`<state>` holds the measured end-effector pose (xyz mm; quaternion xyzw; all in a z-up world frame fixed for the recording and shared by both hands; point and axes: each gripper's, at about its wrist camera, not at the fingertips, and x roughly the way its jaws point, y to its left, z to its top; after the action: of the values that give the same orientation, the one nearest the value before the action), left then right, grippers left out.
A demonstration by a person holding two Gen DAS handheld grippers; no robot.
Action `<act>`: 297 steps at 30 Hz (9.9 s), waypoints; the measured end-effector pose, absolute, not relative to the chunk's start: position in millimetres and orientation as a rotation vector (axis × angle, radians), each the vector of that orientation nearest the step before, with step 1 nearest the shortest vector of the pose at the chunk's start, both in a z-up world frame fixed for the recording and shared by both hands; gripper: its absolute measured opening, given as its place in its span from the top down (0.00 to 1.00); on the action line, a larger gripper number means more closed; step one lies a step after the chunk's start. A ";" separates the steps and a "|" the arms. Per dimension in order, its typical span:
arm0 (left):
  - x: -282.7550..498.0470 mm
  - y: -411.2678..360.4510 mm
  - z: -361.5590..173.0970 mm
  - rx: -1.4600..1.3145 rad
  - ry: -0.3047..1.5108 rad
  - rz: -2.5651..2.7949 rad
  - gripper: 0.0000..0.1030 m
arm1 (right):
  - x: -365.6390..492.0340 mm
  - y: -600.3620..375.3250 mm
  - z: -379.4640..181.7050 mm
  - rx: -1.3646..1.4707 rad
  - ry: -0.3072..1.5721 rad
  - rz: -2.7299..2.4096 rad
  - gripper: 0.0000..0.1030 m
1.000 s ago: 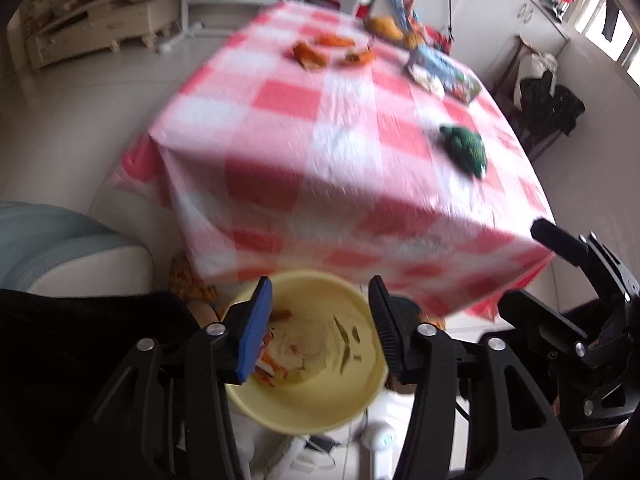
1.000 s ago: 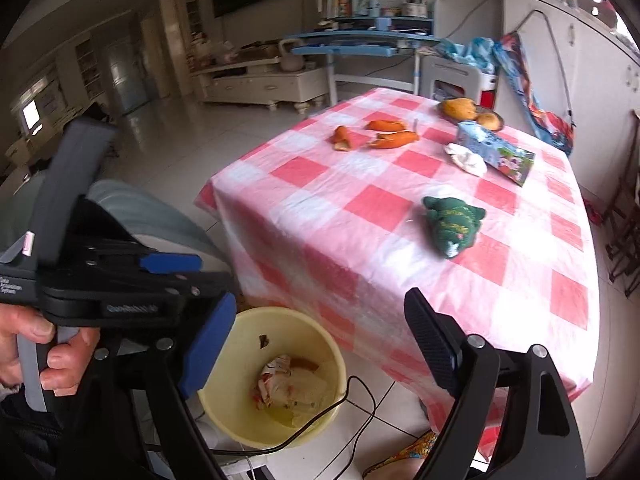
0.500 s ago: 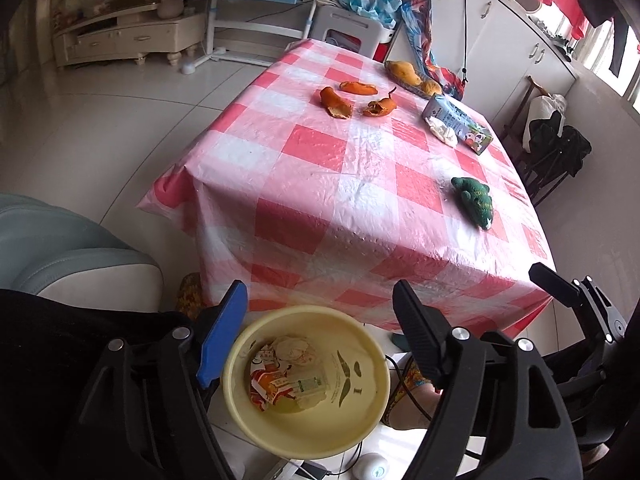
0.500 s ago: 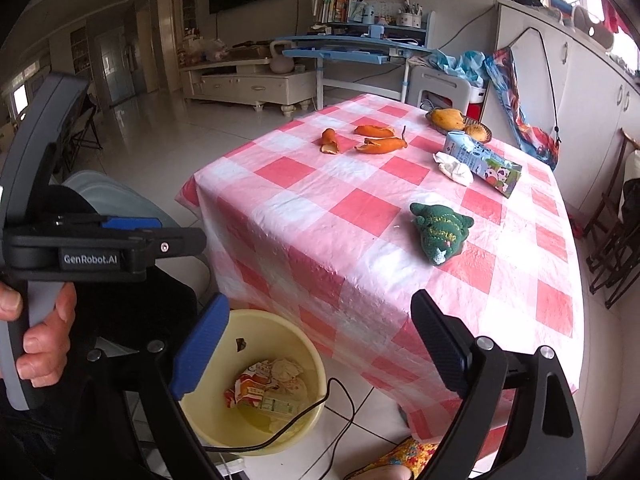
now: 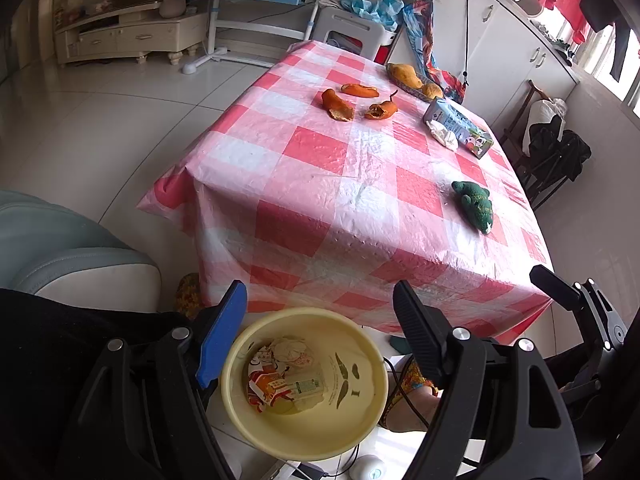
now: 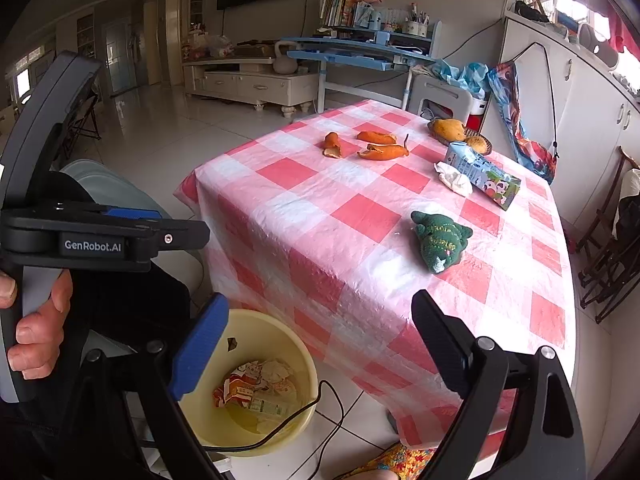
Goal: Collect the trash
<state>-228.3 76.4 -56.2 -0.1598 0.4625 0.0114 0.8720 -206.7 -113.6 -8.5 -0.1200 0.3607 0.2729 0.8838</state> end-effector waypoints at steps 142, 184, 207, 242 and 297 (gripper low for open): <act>-227.5 82.2 -53.7 -0.405 0.946 -0.007 0.29 | -197.0 -116.6 -8.9 -0.244 0.722 0.469 0.12; 63.0 57.4 -88.3 -0.229 1.067 0.129 0.81 | -75.3 -140.7 -48.6 -0.056 0.900 0.305 0.16; -53.0 114.4 -33.4 -0.488 0.865 0.048 0.85 | -119.9 -100.7 -20.3 -0.131 0.836 0.598 0.60; -223.3 49.1 -92.7 -0.219 1.154 -0.052 0.54 | -219.6 -119.9 -10.4 -0.155 0.801 0.554 0.14; -224.9 75.2 -72.8 -0.348 0.999 0.030 0.40 | -226.4 -103.8 -23.9 -0.260 0.816 0.563 0.13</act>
<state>-224.9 75.2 -72.8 -0.1658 0.4767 0.0142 0.8632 -226.4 -103.8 -23.9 -0.1245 0.3903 0.2694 0.8715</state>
